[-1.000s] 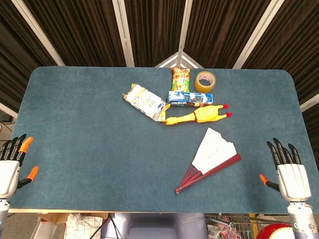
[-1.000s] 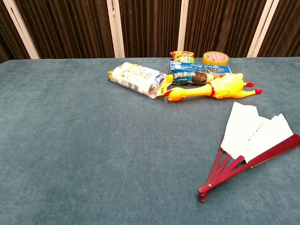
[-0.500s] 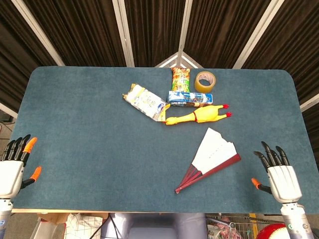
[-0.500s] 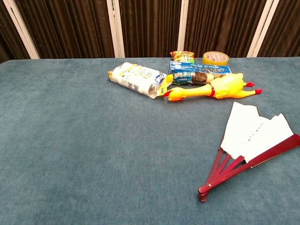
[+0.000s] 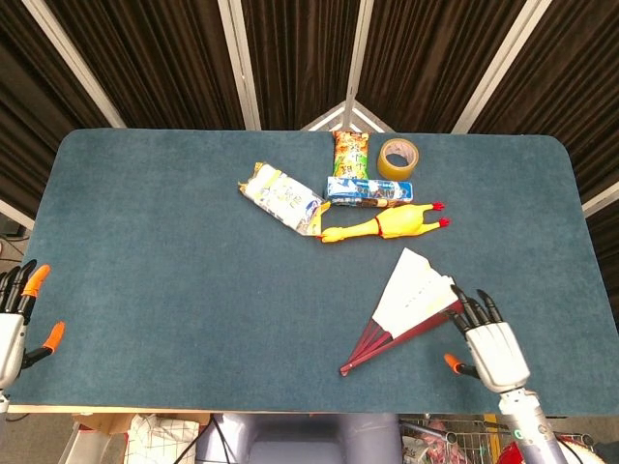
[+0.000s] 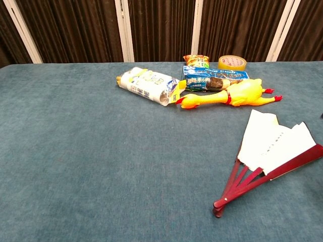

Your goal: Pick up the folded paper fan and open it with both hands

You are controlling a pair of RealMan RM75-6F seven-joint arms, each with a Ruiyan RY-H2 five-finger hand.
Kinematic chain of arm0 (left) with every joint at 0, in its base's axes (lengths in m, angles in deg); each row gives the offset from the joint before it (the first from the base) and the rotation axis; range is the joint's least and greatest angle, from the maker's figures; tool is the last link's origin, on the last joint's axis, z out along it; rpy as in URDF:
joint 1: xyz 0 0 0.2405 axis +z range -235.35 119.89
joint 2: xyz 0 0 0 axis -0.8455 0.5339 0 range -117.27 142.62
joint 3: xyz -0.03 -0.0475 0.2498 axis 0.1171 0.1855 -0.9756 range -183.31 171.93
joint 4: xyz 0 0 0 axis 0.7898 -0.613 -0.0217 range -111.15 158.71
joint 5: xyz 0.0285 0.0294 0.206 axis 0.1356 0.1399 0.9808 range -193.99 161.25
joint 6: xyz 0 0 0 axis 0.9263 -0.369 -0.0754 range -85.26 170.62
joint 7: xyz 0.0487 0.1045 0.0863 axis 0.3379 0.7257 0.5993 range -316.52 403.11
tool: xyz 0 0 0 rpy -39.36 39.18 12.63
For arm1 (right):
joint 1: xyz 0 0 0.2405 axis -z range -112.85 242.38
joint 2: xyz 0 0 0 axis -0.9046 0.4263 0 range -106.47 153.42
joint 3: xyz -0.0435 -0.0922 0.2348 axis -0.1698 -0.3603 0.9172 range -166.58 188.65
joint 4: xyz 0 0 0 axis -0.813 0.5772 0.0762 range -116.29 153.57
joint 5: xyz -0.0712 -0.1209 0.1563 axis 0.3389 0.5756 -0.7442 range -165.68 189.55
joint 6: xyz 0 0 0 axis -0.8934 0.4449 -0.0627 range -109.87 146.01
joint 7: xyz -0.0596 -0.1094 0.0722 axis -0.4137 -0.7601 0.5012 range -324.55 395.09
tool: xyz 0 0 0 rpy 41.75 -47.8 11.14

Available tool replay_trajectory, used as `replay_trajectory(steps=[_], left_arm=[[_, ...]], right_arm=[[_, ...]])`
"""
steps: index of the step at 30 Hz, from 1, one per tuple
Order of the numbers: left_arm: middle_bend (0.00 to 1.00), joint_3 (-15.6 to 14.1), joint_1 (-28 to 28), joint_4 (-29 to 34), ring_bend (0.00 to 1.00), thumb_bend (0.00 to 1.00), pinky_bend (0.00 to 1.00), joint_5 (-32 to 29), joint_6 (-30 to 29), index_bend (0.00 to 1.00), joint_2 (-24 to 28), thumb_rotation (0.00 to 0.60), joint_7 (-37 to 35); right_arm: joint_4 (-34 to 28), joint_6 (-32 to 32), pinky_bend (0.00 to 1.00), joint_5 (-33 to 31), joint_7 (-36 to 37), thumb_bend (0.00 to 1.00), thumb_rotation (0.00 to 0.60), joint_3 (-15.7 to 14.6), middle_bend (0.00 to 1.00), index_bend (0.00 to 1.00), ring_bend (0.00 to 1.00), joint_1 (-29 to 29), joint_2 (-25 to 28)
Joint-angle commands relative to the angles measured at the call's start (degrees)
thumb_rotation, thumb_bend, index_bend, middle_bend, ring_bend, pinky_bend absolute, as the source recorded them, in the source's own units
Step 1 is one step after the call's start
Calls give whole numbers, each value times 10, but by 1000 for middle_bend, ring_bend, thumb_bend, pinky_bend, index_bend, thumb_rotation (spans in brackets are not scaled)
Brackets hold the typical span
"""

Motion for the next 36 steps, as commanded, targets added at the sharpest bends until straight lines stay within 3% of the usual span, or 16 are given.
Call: replay_trajectory(steps=[1, 16, 20, 36], left_arm=[[0, 6, 3, -5, 0, 458, 0, -2, -10, 67, 3, 600, -13], [0, 7, 2, -13, 0, 458, 0, -4, -5, 69, 3, 600, -22], [0, 5, -1, -12, 0, 458, 0, -3, 3, 70, -1, 600, -9], [0, 5, -4, -10, 0, 458, 0, -6, 9, 70, -10, 600, 14]], right_arm=[[16, -18, 87, 0, -3, 174, 600, -2, 79, 331, 182, -11, -24], [86, -77, 87, -33, -23, 196, 600, 5, 79, 378, 183, -41, -96], [97, -83, 87, -38, -25, 250, 600, 7, 79, 405, 183, -46, -105], [148, -91, 90, -45, 0, 273, 600, 3, 80, 464, 182, -58, -139]])
